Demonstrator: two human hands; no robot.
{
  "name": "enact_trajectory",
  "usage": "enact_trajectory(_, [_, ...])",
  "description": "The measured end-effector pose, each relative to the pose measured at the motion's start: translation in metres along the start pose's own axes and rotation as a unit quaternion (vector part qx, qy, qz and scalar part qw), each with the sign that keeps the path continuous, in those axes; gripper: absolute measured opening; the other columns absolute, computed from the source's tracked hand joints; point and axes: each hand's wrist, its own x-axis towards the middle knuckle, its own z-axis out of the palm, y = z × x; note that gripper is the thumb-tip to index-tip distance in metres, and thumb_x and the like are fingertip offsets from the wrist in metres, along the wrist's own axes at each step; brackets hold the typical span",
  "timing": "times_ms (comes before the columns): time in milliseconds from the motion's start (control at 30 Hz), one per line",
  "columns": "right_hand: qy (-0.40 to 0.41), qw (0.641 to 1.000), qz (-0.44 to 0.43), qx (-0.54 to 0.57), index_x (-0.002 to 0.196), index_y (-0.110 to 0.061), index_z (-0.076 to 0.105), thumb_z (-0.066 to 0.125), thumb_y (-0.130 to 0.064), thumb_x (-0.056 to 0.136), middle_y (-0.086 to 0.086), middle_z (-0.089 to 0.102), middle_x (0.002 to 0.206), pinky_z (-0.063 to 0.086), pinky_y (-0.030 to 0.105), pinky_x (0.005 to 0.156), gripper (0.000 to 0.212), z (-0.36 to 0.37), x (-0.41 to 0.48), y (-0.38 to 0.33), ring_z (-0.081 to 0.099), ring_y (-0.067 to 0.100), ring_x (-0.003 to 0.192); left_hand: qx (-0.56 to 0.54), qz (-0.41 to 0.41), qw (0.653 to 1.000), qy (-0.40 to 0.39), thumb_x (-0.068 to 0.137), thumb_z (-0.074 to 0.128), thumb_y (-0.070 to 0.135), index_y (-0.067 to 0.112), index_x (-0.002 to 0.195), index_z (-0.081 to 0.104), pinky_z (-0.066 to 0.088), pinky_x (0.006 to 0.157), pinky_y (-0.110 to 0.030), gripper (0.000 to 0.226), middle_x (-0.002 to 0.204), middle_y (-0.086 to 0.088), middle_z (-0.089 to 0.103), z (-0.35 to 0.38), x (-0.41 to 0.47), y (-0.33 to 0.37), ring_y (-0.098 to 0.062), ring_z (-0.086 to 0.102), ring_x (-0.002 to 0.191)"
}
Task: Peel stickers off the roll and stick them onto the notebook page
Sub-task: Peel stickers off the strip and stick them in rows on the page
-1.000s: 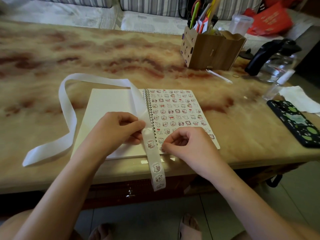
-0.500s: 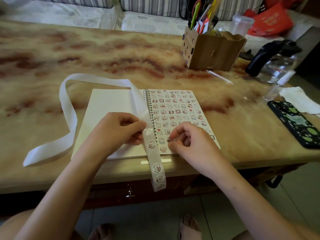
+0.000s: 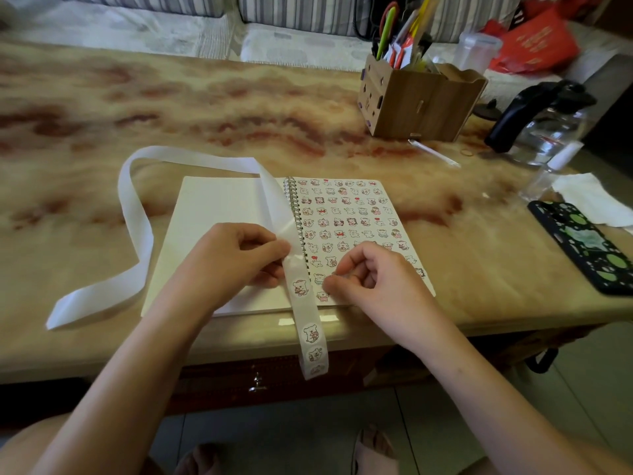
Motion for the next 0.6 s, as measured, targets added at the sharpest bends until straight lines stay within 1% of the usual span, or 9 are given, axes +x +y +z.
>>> enact_trajectory(100, [0.007, 1.000, 0.005, -0.026, 0.085, -0.025, 0.058, 0.079, -0.037, 0.073, -0.010, 0.052, 0.060, 0.038, 0.023, 0.057, 0.027, 0.002, -0.002, -0.002, 0.046, 0.001, 0.052, -0.006, 0.000, 1.000, 0.000, 0.085, 0.065, 0.009, 0.004, 0.073, 0.068, 0.060, 0.066, -0.028, 0.013, 0.064, -0.008, 0.071, 0.000, 0.000, 0.000, -0.018, 0.067, 0.061])
enact_trajectory(167, [0.009, 0.999, 0.003, -0.049, 0.085, -0.025, 0.057, 0.076, -0.034, 0.077, -0.009, 0.052, 0.062, 0.036, 0.022, 0.057, 0.022, 0.003, -0.001, -0.002, 0.046, 0.000, 0.053, -0.008, 0.000, 1.000, -0.001, 0.085, 0.066, 0.009, 0.004, 0.073, 0.068, 0.060, 0.066, -0.028, 0.013, 0.063, -0.008, 0.071, 0.000, 0.000, 0.000, -0.017, 0.067, 0.060])
enact_trajectory(233, [0.010, 0.999, -0.001, -0.047, 0.084, -0.026, 0.057, 0.072, -0.027, 0.081, -0.010, 0.053, 0.063, 0.035, 0.021, 0.057, 0.015, 0.002, -0.001, -0.001, 0.046, -0.002, 0.051, -0.007, 0.000, 1.000, -0.002, 0.085, 0.065, 0.010, 0.005, 0.073, 0.068, 0.060, 0.066, -0.027, 0.013, 0.063, -0.006, 0.071, 0.000, 0.000, 0.000, -0.016, 0.067, 0.059])
enact_trajectory(333, [0.008, 0.999, -0.004, -0.043, 0.084, -0.026, 0.058, 0.068, -0.025, 0.084, -0.010, 0.054, 0.065, 0.038, 0.023, 0.058, 0.010, 0.001, 0.000, 0.000, 0.046, -0.001, 0.053, -0.015, 0.003, 1.000, -0.004, 0.086, 0.065, 0.010, 0.005, 0.075, 0.068, 0.059, 0.059, -0.023, 0.012, 0.063, -0.005, 0.071, 0.001, -0.002, 0.002, -0.013, 0.067, 0.056])
enact_trajectory(400, [0.013, 1.000, -0.008, -0.018, 0.085, -0.026, 0.059, 0.065, -0.026, 0.087, -0.009, 0.057, 0.070, 0.041, 0.025, 0.060, 0.006, 0.000, -0.001, -0.001, 0.048, 0.001, 0.056, -0.026, 0.010, 1.000, -0.003, 0.086, 0.064, 0.009, 0.003, 0.078, 0.068, 0.058, 0.055, -0.023, 0.011, 0.064, -0.007, 0.071, 0.001, -0.003, 0.004, -0.012, 0.066, 0.055])
enact_trajectory(467, [0.025, 0.999, -0.021, 0.030, 0.085, -0.025, 0.062, 0.061, -0.029, 0.090, -0.006, 0.063, 0.075, 0.044, 0.025, 0.061, 0.006, -0.002, -0.003, -0.005, 0.052, 0.002, 0.058, -0.036, 0.026, 0.999, 0.001, 0.087, 0.063, 0.008, 0.002, 0.079, 0.068, 0.057, 0.054, -0.022, 0.011, 0.064, -0.007, 0.070, 0.001, -0.004, 0.005, -0.011, 0.066, 0.054])
enact_trajectory(533, [0.039, 0.996, -0.051, 0.068, 0.086, -0.022, 0.064, 0.060, -0.028, 0.090, -0.004, 0.068, 0.077, 0.048, 0.021, 0.062, 0.008, -0.003, -0.006, -0.010, 0.058, 0.002, 0.062, -0.039, 0.044, 0.998, 0.003, 0.087, 0.063, 0.009, 0.003, 0.079, 0.068, 0.056, 0.055, -0.020, 0.011, 0.061, -0.004, 0.069, 0.001, -0.004, 0.006, -0.010, 0.065, 0.055])
enact_trajectory(600, [0.044, 0.991, -0.083, 0.095, 0.087, -0.021, 0.066, 0.064, -0.025, 0.088, -0.006, 0.069, 0.080, 0.047, 0.015, 0.062, 0.005, -0.002, -0.009, -0.016, 0.062, 0.003, 0.071, -0.047, 0.055, 0.997, 0.005, 0.087, 0.063, 0.009, 0.003, 0.079, 0.068, 0.054, 0.053, -0.019, 0.011, 0.059, -0.003, 0.068, 0.002, -0.003, 0.007, -0.009, 0.065, 0.054])
